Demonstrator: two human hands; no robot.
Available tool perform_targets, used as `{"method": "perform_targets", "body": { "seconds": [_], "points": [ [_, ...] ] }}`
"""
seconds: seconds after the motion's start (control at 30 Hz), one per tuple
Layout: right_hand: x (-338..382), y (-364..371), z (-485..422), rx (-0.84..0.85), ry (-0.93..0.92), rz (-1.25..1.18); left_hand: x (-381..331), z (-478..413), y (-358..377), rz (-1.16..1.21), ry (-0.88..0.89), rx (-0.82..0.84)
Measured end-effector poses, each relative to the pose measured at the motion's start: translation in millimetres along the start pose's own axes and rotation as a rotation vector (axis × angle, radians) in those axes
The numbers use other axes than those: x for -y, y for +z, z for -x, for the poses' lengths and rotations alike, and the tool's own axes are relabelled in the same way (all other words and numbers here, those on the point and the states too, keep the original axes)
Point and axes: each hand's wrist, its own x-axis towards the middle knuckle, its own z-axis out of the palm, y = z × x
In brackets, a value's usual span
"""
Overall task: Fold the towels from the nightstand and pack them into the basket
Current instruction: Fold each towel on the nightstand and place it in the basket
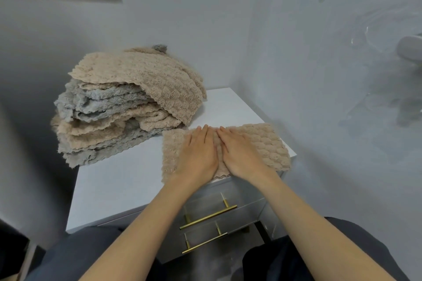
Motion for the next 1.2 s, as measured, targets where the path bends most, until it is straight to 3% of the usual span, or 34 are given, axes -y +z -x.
{"method": "perform_targets", "body": {
  "seconds": [0.2,0.6,0.77,0.93,1.2],
  "points": [
    [-15,7,5,0.026,0.067,0.106,9,2,6,-0.005,-0.042,-0.005],
    [-60,-27,28,0.173,0.408,0.059,46,19,-10,0.045,-0.195,0.076],
    [-54,-45,35,-0.023,0.489,0.177,44,22,-19,-0.051,-0.148,-0.031],
    [-55,-62,30,0.08,0.637,0.006,43,12,-26,-0.106,-0.093,-0.146],
    [-57,-72,9,0.128,0.664,-0.128,53,-7,-29,-0.105,-0.141,-0.006]
  ]
}}
